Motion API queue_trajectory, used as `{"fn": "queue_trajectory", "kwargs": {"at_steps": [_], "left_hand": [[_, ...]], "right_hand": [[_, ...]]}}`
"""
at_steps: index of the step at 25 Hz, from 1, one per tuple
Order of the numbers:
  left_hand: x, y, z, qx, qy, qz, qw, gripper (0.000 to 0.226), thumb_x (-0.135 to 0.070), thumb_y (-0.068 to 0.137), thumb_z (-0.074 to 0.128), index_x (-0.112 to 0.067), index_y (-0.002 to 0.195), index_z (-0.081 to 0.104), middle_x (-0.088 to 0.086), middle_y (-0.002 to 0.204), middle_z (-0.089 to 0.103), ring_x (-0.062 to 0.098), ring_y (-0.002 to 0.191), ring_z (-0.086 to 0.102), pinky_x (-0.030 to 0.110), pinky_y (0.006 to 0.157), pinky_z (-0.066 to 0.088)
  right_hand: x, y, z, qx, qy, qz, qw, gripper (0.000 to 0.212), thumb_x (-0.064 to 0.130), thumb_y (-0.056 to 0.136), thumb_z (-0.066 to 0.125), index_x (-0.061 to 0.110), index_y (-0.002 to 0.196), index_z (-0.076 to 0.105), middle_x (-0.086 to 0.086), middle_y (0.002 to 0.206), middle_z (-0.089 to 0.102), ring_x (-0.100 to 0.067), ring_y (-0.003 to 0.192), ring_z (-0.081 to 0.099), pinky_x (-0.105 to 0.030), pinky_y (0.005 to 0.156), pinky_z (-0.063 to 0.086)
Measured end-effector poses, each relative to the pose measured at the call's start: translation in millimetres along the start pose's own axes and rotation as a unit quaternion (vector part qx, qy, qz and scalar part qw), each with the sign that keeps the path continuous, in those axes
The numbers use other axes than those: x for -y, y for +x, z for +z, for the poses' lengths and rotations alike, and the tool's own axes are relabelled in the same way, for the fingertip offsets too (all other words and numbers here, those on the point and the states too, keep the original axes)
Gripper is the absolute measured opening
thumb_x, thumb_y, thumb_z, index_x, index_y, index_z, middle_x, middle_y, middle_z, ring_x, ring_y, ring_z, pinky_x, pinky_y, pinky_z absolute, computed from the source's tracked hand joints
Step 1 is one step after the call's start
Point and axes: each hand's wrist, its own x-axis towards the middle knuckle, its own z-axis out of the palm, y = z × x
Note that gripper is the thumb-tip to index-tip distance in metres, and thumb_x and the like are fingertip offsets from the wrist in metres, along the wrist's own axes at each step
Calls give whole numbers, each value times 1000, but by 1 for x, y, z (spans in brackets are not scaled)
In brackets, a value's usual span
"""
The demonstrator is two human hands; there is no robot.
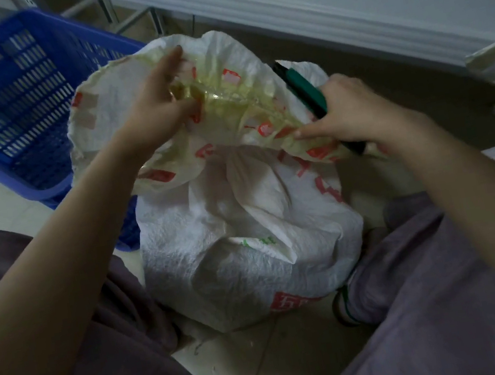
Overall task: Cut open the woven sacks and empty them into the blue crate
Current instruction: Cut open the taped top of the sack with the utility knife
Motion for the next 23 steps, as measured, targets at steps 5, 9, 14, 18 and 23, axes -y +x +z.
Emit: {"fn": "queue_trajectory", "kwargs": {"at_steps": [5, 9, 14, 18, 23], "left_hand": [[-22, -8, -10, -61, -105, -10, 993, 61, -3, 87, 53, -22, 142, 37, -3, 128, 42, 6, 102, 52, 13, 76, 51], [-26, -11, -18, 38, -1, -39, 999, 59, -16, 91, 53, -29, 144, 31, -8, 126, 37, 1, 91, 48, 7, 65, 43], [-18, -10, -29, 107, 160, -86, 978, 68, -34, 87, 58, -48, 142, 21, -1, 145, 34, 23, 127, 41, 41, 103, 41], [-9, -8, -22, 82, 216, -66, 971, 70, -30, 85, 61, -42, 143, 25, 3, 143, 36, 26, 127, 40, 44, 103, 38], [-9, -1, -3, 43, 76, -68, 994, 60, -19, 86, 62, -27, 141, 38, -3, 130, 41, 16, 114, 47, 28, 84, 45]], "right_hand": [[11, 19, 13, -132, 119, -10, 984, 42, 28, 81, 74, 1, 112, 61, -14, 109, 61, -22, 97, 57, -31, 74, 46], [9, 33, 6, -298, 310, 47, 902, 20, 16, 80, 74, 11, 98, 68, -3, 99, 69, -14, 96, 66, -28, 91, 52], [16, 31, -9, -333, 384, -35, 861, 31, 14, 78, 74, 29, 72, 48, 7, 80, 61, -7, 85, 63, -16, 79, 50], [4, 33, 1, -175, 325, 35, 929, 20, 12, 74, 79, 16, 73, 59, -1, 91, 66, -14, 91, 63, -27, 82, 49], [-9, 27, 4, -108, 311, 18, 944, 24, 10, 70, 82, 20, 68, 59, -5, 90, 70, -21, 90, 66, -43, 91, 53]]}}
